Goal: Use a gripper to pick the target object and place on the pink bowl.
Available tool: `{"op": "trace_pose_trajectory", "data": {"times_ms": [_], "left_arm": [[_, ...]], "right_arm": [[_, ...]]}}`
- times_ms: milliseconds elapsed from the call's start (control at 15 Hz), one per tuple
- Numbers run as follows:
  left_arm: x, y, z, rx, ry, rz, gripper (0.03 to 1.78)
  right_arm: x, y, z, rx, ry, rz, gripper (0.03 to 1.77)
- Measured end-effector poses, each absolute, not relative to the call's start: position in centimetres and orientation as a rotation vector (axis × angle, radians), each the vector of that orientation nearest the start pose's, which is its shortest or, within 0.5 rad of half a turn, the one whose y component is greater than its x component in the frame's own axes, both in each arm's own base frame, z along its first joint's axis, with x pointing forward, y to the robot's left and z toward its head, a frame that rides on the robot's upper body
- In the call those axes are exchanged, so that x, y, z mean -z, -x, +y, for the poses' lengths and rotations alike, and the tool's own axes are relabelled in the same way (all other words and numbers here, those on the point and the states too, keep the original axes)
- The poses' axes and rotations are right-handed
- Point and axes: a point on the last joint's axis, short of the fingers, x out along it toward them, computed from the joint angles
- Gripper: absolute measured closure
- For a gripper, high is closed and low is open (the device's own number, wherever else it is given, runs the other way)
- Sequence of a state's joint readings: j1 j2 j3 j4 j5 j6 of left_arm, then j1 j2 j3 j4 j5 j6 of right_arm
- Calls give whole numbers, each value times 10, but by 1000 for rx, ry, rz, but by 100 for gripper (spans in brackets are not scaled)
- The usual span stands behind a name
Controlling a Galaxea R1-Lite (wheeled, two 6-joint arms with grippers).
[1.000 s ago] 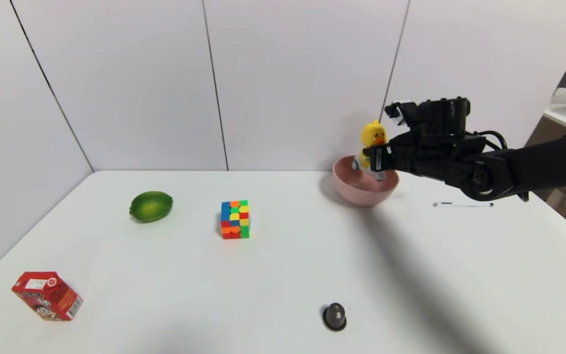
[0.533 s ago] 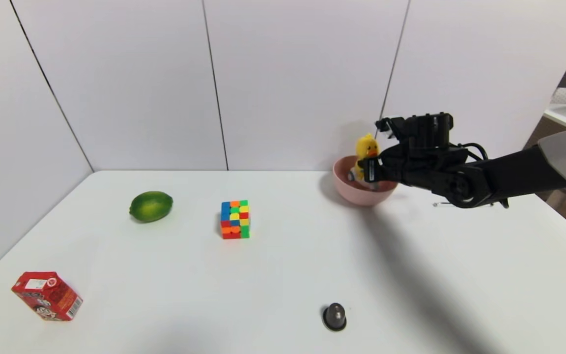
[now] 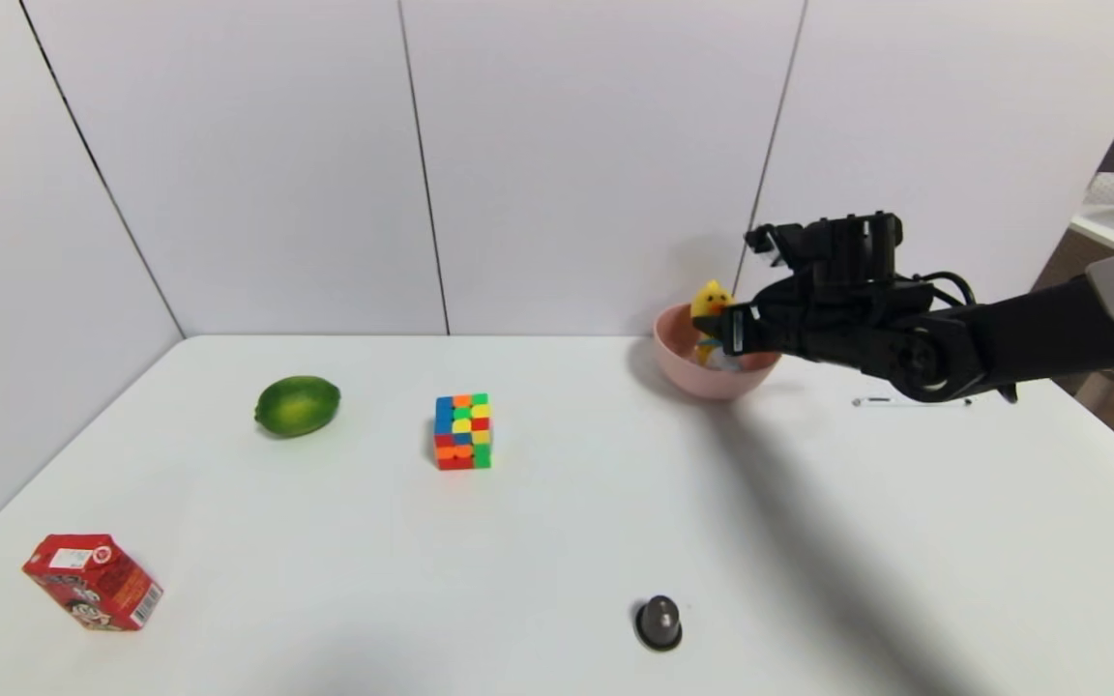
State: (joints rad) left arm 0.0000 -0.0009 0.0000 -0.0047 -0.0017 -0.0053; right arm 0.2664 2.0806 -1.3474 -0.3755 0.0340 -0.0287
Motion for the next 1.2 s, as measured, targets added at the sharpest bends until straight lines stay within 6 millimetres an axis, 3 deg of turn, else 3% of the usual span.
{"op": "trace_pose_trajectory", "data": {"times_ms": [200,400,733,933,1200], "left_arm": [[-76,23,0,2,5,-5,12],[-76,23,0,1,6,-6,12],[-76,23,0,2,5,-5,12],[-76,23,0,2,5,-5,12],[-76,23,0,1,5,-6,12]], "right_arm": [[-184,-390,106,-298,76,410,41],[-217,-357,95,-286,81,465,31],[-270,-269,59,-179,94,540,20],[-273,-210,37,-78,81,542,17],[-243,-128,13,4,50,506,14]]}}
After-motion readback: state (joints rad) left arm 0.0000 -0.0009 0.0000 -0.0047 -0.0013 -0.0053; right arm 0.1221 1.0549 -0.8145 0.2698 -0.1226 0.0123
